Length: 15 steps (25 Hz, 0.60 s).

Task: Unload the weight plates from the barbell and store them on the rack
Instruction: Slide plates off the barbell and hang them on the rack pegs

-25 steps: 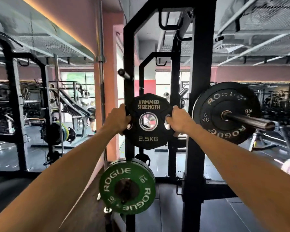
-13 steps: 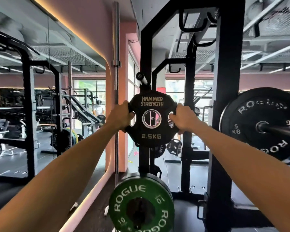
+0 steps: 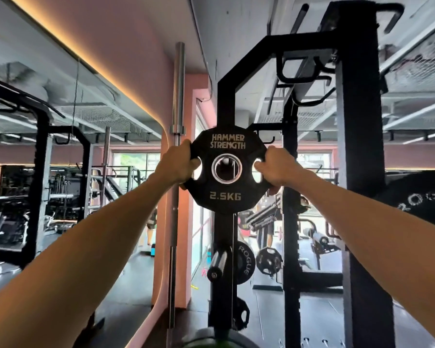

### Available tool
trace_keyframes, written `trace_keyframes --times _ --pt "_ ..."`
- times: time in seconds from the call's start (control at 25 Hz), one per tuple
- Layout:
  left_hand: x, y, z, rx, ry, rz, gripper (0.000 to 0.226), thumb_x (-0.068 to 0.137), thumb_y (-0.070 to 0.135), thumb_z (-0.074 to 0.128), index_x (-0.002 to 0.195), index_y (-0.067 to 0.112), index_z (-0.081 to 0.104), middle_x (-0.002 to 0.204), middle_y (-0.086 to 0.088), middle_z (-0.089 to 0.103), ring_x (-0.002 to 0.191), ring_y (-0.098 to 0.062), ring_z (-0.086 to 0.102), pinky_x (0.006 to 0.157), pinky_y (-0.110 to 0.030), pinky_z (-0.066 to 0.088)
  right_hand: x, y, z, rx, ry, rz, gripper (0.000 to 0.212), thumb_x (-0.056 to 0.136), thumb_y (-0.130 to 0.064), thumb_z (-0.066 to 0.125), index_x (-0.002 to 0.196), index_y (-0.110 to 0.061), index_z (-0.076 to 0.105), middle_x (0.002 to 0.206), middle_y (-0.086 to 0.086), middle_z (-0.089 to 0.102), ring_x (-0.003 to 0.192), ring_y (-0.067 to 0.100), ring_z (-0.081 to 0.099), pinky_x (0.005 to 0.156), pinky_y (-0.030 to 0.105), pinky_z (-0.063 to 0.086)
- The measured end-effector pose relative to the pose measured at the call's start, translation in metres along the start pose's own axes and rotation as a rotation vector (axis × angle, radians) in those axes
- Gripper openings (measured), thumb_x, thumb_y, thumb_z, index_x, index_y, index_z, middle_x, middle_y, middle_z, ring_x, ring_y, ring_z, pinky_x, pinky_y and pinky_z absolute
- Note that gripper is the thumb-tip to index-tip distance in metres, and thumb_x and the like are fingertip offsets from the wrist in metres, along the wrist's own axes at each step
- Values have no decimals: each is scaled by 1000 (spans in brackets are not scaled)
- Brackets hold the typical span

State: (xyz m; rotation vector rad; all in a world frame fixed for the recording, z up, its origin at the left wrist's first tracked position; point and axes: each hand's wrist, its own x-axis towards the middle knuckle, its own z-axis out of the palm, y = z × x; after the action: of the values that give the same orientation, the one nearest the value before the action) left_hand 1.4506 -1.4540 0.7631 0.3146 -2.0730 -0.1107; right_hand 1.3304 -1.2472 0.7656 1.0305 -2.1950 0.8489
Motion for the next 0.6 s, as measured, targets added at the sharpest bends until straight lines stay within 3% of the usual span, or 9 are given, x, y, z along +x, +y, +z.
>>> trace_keyframes --times 0.12,0.28,0.36,0.48,0.6 --pt "31 -13 3 10 34 44 30 90 19 55 114 3 49 103 -22 62 96 -39 59 72 -34 41 32 -5 5 -50 35 -24 29 89 -21 47 66 -5 47 47 11 59 46 30 66 41 24 40" --pt "74 -36 16 4 58 70 33 90 21 55 116 2 50 104 -21 63 95 -38 59 75 -38 46 72 -9 14 27 -6 -27 28 91 -19 44 79 5 52 64 27 66 43 34 65 41 30 50" --pt "91 -46 23 -11 64 80 33 89 21 55 116 3 51 104 -21 63 95 -37 60 75 -37 47 88 -11 20 18 19 -34 29 91 -19 44 80 5 54 71 28 67 51 38 66 51 37 55" --pt "116 -63 38 -16 63 90 32 89 20 55 115 3 52 104 -20 63 96 -37 59 75 -35 44 113 -11 36 -74 69 -69 29 92 -20 46 71 -1 51 83 27 65 76 44 65 70 42 52" --pt "136 -76 59 4 64 107 31 89 21 55 113 2 53 104 -22 63 99 -39 58 79 -39 46 136 -2 53 -100 78 -70 31 92 -21 46 70 -2 53 72 22 60 76 41 65 74 42 54"
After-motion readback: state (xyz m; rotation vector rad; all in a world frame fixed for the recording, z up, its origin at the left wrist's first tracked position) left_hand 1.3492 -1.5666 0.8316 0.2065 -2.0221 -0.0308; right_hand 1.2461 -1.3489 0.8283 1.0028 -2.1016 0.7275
